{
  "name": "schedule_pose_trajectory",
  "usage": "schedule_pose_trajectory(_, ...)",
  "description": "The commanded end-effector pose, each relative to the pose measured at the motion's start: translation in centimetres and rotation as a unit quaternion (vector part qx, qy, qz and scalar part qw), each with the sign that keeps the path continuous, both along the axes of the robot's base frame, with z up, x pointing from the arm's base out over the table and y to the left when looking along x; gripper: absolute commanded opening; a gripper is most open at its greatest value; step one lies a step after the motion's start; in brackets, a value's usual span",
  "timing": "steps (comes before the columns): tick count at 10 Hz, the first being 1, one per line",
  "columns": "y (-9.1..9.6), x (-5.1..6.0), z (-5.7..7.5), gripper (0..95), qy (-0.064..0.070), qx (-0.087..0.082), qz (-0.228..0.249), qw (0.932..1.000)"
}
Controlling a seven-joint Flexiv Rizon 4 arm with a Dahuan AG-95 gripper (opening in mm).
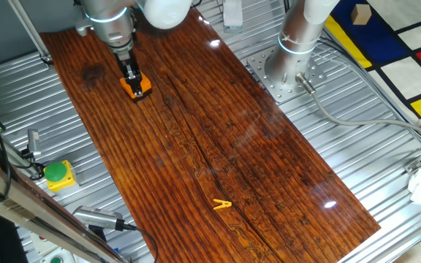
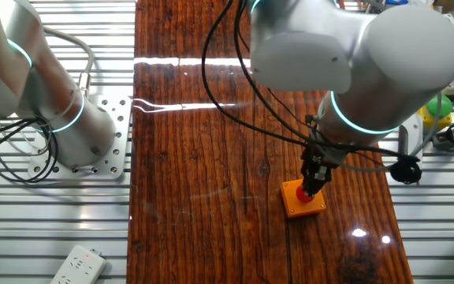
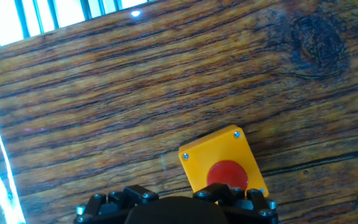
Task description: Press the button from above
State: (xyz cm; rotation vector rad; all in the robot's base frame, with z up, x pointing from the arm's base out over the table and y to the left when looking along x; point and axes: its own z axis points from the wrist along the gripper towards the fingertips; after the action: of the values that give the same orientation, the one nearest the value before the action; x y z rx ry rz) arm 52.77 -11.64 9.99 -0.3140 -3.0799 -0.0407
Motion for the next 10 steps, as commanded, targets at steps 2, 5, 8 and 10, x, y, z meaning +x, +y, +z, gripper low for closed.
schedule_pose_trajectory(2, -0.32, 0.12, -0.60, 76.0, -0.006, 0.004, -0.001, 1.0000)
schedule_pose_trajectory(5, -0.56, 0.16, -0.83, 76.0, -0.007, 0.005, 0.003, 1.0000)
schedule_pose_trajectory(8, -0.59, 0.22, -1.20, 76.0, -0.009, 0.005, 0.004, 0.9999)
schedule_pose_trajectory(10, -0.60, 0.29, -1.41, 76.0, -0.010, 0.005, 0.005, 0.9999)
